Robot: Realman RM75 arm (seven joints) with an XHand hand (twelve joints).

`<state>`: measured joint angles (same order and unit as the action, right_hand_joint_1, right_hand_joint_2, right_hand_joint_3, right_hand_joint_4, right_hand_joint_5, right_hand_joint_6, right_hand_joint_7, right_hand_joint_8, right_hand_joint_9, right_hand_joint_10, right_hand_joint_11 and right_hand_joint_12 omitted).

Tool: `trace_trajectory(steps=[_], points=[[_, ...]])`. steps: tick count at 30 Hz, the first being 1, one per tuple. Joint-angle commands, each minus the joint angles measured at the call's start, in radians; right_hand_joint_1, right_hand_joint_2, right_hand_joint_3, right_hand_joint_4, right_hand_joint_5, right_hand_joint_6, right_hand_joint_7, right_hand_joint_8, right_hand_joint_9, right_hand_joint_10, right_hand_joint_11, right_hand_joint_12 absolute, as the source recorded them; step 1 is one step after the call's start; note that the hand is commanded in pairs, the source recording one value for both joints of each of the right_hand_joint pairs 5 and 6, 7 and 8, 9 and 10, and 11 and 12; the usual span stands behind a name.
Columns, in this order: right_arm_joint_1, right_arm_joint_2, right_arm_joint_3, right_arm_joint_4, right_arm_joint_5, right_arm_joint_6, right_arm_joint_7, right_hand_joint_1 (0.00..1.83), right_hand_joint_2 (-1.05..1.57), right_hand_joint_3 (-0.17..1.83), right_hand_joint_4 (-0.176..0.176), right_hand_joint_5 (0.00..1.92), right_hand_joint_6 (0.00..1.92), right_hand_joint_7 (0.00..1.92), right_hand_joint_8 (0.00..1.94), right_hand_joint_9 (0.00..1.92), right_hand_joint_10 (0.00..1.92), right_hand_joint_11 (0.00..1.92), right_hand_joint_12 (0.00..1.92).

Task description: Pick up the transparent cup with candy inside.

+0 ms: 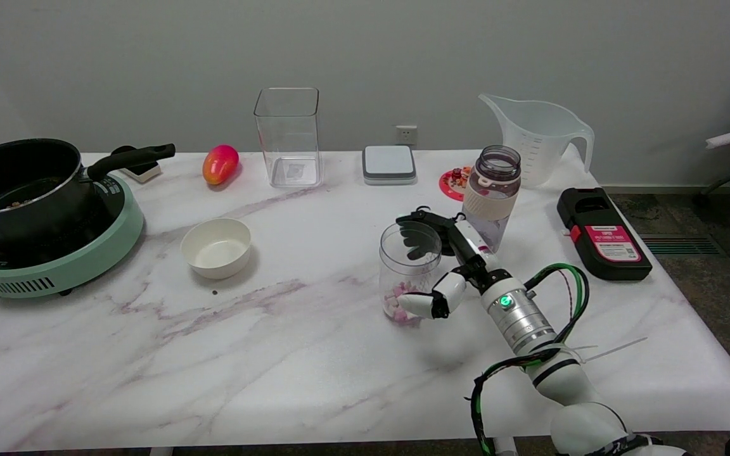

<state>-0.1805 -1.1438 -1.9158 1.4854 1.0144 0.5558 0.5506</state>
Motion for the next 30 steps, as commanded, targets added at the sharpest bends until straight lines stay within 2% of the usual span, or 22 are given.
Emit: trace_trajectory(steps=[1, 30], points=[[0.018, -0.037, -0.001, -0.057, 0.002, 0.013, 0.071, 1.27, -0.52, 1.35, 0.000, 0.58, 0.58, 0.63, 0.63, 0.63, 0.63, 0.76, 0.76], [0.039, -0.092, -0.017, -0.108, -0.011, 0.056, 0.122, 1.26, -0.46, 1.32, 0.000, 0.59, 0.59, 0.61, 0.61, 0.59, 0.59, 0.68, 0.68]])
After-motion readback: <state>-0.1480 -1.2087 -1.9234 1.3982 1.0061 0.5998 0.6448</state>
